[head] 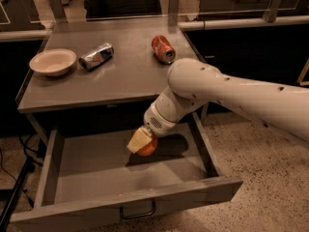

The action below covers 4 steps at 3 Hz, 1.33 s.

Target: Place orange into top drawer

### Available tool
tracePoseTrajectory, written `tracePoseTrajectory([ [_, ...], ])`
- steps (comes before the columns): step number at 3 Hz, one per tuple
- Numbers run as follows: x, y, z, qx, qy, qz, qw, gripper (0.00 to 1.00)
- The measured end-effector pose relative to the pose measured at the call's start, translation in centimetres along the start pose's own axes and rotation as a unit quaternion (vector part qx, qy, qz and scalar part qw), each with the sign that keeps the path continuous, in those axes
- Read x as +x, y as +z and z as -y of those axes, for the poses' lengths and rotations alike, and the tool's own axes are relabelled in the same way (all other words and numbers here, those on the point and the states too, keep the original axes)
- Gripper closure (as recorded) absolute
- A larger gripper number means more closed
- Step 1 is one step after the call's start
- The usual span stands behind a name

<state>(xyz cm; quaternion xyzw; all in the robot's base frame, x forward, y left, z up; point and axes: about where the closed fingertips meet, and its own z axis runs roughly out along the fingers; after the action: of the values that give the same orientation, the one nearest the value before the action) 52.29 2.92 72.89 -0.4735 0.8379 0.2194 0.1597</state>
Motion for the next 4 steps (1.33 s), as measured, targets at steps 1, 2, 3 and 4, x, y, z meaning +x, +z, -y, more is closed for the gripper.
tracePoseTrajectory([
  [1, 0.7, 1.9, 0.2, -0.01, 0.011, -0.004, 0.9999, 1.0],
  [2, 1.6, 3.8, 0.6, -0.02, 0.021, -0.006, 0.9996, 1.0],
  [3, 2.8, 5.3, 0.8, -0.029, 0.035, -0.006, 0.999, 1.0],
  [4, 4.3, 6.4, 0.7, -0.035, 0.05, -0.007, 0.9981, 1.0],
])
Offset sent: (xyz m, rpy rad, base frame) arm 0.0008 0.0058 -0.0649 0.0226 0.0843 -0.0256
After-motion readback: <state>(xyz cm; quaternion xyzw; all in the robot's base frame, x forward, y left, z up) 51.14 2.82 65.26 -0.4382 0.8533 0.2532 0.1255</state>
